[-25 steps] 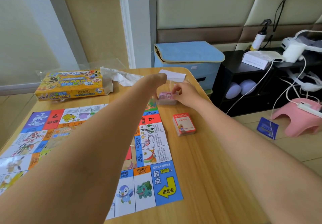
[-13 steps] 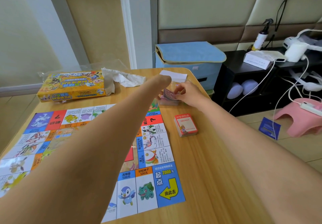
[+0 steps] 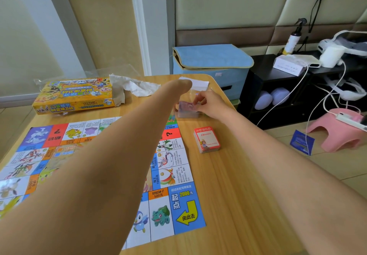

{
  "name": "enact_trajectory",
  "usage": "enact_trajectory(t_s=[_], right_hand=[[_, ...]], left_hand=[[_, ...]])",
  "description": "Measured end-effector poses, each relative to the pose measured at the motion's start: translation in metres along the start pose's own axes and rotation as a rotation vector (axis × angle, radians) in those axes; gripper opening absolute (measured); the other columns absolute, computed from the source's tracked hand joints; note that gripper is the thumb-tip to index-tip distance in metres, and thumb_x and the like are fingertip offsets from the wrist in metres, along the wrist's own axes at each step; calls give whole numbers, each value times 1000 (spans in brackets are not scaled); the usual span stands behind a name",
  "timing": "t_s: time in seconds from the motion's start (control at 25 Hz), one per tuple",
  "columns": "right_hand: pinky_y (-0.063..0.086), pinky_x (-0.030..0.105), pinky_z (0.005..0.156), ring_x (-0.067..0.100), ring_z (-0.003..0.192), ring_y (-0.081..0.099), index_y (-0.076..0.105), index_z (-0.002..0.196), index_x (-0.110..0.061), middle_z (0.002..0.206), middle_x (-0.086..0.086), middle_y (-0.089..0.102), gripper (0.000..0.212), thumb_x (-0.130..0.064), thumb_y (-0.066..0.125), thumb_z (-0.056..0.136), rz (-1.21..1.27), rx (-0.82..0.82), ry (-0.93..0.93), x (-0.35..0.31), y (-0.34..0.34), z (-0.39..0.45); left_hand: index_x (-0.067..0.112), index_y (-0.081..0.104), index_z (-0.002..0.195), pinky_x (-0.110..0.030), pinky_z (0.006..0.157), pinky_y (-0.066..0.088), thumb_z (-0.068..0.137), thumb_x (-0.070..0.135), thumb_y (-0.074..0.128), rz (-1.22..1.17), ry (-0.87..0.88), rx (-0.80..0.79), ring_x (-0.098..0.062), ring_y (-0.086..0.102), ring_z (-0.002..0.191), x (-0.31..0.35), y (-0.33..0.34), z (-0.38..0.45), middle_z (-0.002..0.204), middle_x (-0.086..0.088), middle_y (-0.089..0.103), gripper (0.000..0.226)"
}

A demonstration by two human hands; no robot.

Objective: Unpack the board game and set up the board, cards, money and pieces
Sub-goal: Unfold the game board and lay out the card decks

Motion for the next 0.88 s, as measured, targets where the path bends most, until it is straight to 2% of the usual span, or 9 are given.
enact_trajectory(t_s=[0.12, 0.2, 0.28, 0.36, 0.44, 0.52, 0.64, 0.76, 0.88], right_hand=[[40, 23, 79, 16, 98, 48, 63, 100, -5, 122, 7, 54, 15, -13, 63, 87, 9, 1, -1, 1, -1, -2], [40, 24, 80, 20, 104, 50, 63, 101, -6, 123, 8, 53, 17, -14, 64, 87, 19, -2, 3, 1, -2, -1], [41, 25, 83, 22, 108, 51, 63, 103, -6, 123, 7, 54, 19, -16, 64, 87, 34, 0, 6, 1, -3, -1], [42, 26, 85, 20, 107, 51, 63, 105, -6, 121, 7, 56, 20, -17, 63, 88, 45, -2, 13, 2, -3, -1], [42, 27, 86, 18, 105, 51, 64, 105, -6, 123, 7, 56, 19, -15, 63, 88, 64, 1, 13, 2, -4, -1], [42, 27, 87, 20, 107, 53, 64, 105, -6, 123, 6, 56, 20, -15, 63, 88, 83, 6, 16, 3, -5, -2], [41, 25, 83, 21, 108, 53, 64, 105, -5, 120, 7, 58, 20, -15, 63, 88, 76, 5, 11, 2, -4, -3], [42, 24, 83, 18, 102, 52, 64, 105, -5, 120, 9, 56, 19, -15, 63, 88, 37, -1, -5, -1, -3, -3], [42, 24, 82, 14, 95, 48, 65, 103, -5, 120, 8, 54, 18, -14, 63, 87, 15, -2, -11, -2, -3, -4]], left_hand=[[5, 24, 143, -53, 101, 40, 100, 27, 36, -287, -15, 20, -31, 36, 132, -10, -8, 10, 145, -15, 31, 50], [6, 28, 140, -46, 88, 50, 99, 23, 39, -386, -21, 23, -29, 39, 129, -14, -13, 9, 142, -13, 34, 46], [6, 36, 133, -29, 65, 51, 97, 21, 43, -381, -22, 14, -25, 48, 119, -14, -13, 8, 134, -10, 41, 40], [4, 45, 120, -20, 52, 47, 96, 17, 47, -267, -14, -29, -17, 58, 91, -12, -7, 5, 107, -10, 51, 28], [4, 49, 94, -15, 53, 43, 94, 13, 50, -127, 2, -46, -11, 49, 65, -11, -1, 4, 79, -7, 48, 9], [6, 46, 75, -17, 68, 45, 91, 8, 54, 21, 61, -15, -13, 50, 70, -10, 2, 11, 76, -8, 47, 18], [3, 47, 91, -27, 77, 51, 92, 11, 55, 249, 135, 42, -23, 58, 91, -5, 3, 10, 97, -13, 54, 11], [-1, 44, 118, -29, 80, 50, 96, 15, 48, 399, 141, -3, -28, 62, 102, -2, 8, 9, 125, -16, 56, 28], [-4, 37, 131, -31, 86, 44, 98, 19, 43, 463, 137, -28, -27, 58, 114, 4, 10, 4, 130, -17, 54, 41]])
Point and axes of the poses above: each hand's wrist, its own z-axis towards the middle knuckle, its own y-axis out of the palm, x = y × z, the point moved 8 cm from there along z, towards the middle knuckle
